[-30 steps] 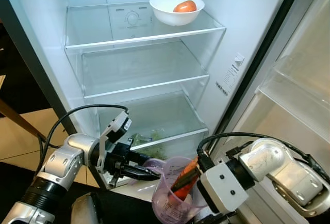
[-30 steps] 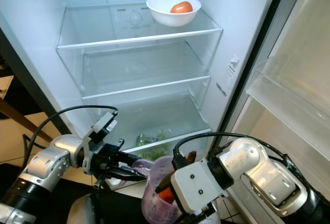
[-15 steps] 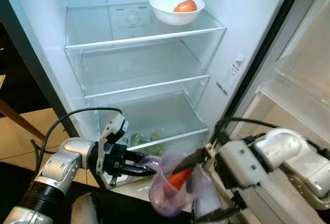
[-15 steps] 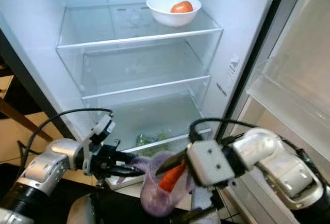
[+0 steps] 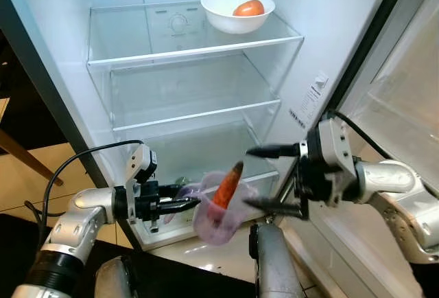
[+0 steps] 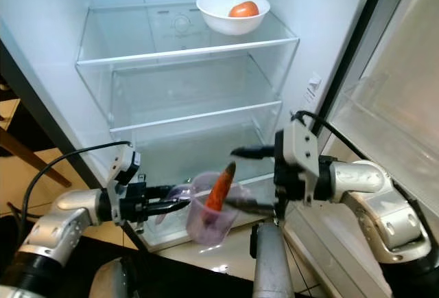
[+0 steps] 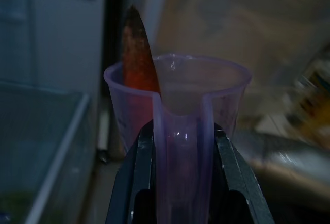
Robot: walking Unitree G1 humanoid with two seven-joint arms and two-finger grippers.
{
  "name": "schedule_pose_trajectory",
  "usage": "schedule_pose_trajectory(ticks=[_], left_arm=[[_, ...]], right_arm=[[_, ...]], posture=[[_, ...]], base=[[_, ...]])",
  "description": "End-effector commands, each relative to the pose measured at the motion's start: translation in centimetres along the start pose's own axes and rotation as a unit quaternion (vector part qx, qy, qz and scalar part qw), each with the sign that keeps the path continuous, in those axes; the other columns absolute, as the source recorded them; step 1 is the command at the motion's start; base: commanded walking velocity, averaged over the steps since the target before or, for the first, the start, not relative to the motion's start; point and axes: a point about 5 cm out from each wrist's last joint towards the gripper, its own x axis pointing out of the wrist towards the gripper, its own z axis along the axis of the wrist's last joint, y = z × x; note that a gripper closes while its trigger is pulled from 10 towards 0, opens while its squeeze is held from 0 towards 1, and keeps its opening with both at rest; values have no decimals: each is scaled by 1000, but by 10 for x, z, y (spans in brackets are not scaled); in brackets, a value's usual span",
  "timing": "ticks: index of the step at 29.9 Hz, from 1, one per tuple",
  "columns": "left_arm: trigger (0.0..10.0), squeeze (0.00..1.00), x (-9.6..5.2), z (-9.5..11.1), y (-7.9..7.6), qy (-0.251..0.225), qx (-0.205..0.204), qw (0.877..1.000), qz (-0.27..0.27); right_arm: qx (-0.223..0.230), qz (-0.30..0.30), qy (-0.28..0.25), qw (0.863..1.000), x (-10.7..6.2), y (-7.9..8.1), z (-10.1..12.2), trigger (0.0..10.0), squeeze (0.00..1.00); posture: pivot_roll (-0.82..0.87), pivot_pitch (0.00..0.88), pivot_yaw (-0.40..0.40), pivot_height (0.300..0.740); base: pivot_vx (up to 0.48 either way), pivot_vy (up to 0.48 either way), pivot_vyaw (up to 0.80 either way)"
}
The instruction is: Restocking fridge
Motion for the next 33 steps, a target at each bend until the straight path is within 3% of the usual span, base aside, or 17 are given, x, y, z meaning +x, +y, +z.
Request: schedule_pose_trajectory(ticks=[1,6,7,9,13,24,28,33], left_arm=[[0,0,-1,2,0,-8,9,1000,9],[0,0,13,8,-2,-50,20,998,36],[0,0,13,8,-2,-50,20,998,36],[0,0,20,12,-2,-72,30,995,57],[0,0,25,16,2,-91,43,991,92],[0,0,28,24,18,-105,84,973,188],[0,0,28,30,25,-118,96,963,223],[0,0,30,36,33,-129,113,950,260]], right_arm=[[4,-19,8,1000,-3,-4,-1,10000,0],[28,-128,-9,991,2,-20,-9,10000,0],[28,-128,-9,991,2,-20,-9,10000,0],[37,-198,-12,979,-1,-33,-15,10000,0],[60,-247,-29,967,-8,-42,-14,10000,0],[93,-245,-67,963,-24,-38,-8,10000,0],[105,-202,-61,972,-31,-25,-8,10000,0],[114,-151,-16,982,-30,-7,-21,10000,0]], posture=[[-121,115,-9,411],[-119,116,-2,411],[-119,116,-2,411],[-117,120,4,411],[-117,121,9,411],[-122,125,16,411],[-124,128,20,411],[-127,130,24,411]], base=[[0,0,0],[0,0,0],[0,0,0],[0,0,0],[0,0,0],[0,0,0],[0,0,0],[0,0,0]])
